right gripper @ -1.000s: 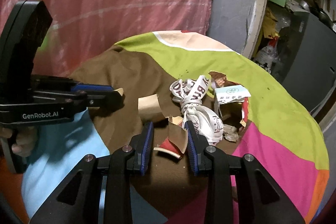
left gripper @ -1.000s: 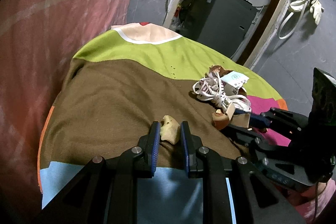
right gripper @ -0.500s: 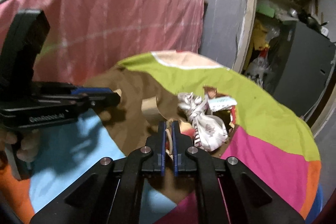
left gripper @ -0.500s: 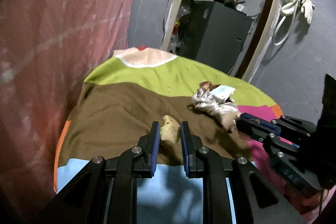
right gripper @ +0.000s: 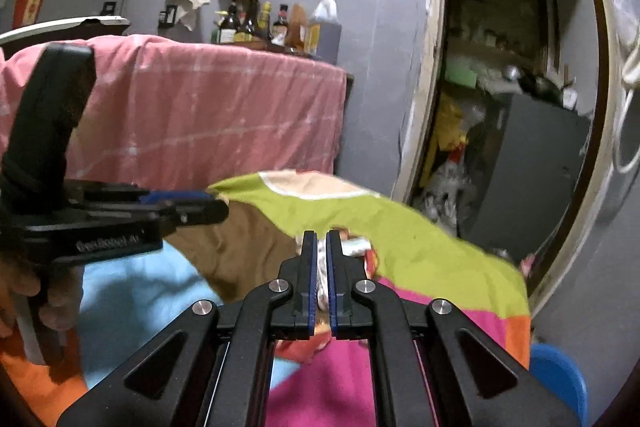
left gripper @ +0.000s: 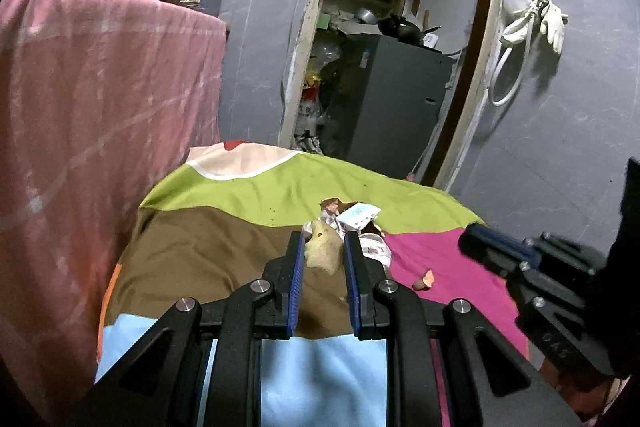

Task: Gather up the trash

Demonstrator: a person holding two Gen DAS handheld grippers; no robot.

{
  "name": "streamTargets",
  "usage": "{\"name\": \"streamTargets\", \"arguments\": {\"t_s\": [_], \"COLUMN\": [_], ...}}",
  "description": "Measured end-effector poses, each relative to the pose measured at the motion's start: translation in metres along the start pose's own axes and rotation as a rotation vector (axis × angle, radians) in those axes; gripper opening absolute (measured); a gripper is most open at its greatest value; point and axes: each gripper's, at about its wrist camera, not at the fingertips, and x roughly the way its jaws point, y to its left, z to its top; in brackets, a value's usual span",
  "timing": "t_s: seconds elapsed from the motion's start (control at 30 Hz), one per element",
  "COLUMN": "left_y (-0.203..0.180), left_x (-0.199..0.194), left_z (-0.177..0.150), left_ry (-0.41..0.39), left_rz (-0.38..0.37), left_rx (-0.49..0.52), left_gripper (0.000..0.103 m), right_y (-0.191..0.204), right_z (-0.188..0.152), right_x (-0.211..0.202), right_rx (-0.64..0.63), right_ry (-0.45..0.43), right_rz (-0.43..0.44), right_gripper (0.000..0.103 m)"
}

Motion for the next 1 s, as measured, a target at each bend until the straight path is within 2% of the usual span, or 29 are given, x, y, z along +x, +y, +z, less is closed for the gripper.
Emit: {"name": "streamTargets", "arguments": {"t_s": [0.07,0.13,0.17,0.2,0.37,0.43,0.5,0.57,0.73,0.77,0.8,0.87,1.0], "left_y": [0.001,0.004,0.006,0.008,0.020,0.023,0.027,0.030,0.034,0.034,0.034,0.035,0.031], "left_x": [0.001,0.003,0.004,0.005,0.008,0.010,0.011,0.012,0.012,0.013,0.012,0.012,0.009], "left_z": [-0.003,-0.009,-0.012,-0.015,-0.026,-0.028,-0.028,-0.028,-0.027,-0.027,-0.027,-0.027,-0.025], "left_ry": [0.010,0.026,0.032,0.041,0.068,0.075,0.078,0.079,0.084,0.083,0.083,0.081,0.074], "left_rz": [0.005,0.017,0.018,0.021,0.023,0.023,0.021,0.019,0.014,0.015,0.016,0.017,0.015], "left_rx": [-0.007,-0.002,-0.002,-0.005,-0.030,-0.037,-0.045,-0.054,-0.064,-0.063,-0.061,-0.059,-0.054], "left_gripper": [0.016,0.016,0.016,0.016,0.016,0.016,0.016,0.016,0.016,0.016,0.016,0.016,0.016], "right_y": [-0.006,-0.010,-0.013,-0.014,-0.013,-0.011,-0.009,-0.008,-0.010,-0.010,-0.010,-0.012,-0.013], "right_z": [-0.006,-0.012,-0.016,-0.021,-0.034,-0.037,-0.041,-0.044,-0.048,-0.048,-0.048,-0.048,-0.050], "right_x": [0.005,0.011,0.014,0.016,0.038,0.048,0.056,0.064,0.076,0.077,0.077,0.076,0.070], "right_rx": [0.035,0.073,0.096,0.117,0.160,0.162,0.164,0.165,0.183,0.182,0.181,0.183,0.200], "right_ry": [0.040,0.072,0.085,0.096,0.179,0.217,0.247,0.277,0.325,0.329,0.332,0.333,0.321], "right_rz": [0.012,0.031,0.046,0.063,0.098,0.100,0.106,0.100,0.094,0.094,0.092,0.089,0.098], "right_gripper": [0.007,0.018,0.031,0.035,0.035,0.038,0.046,0.048,0.048,0.043,0.032,0.023,0.019]}}
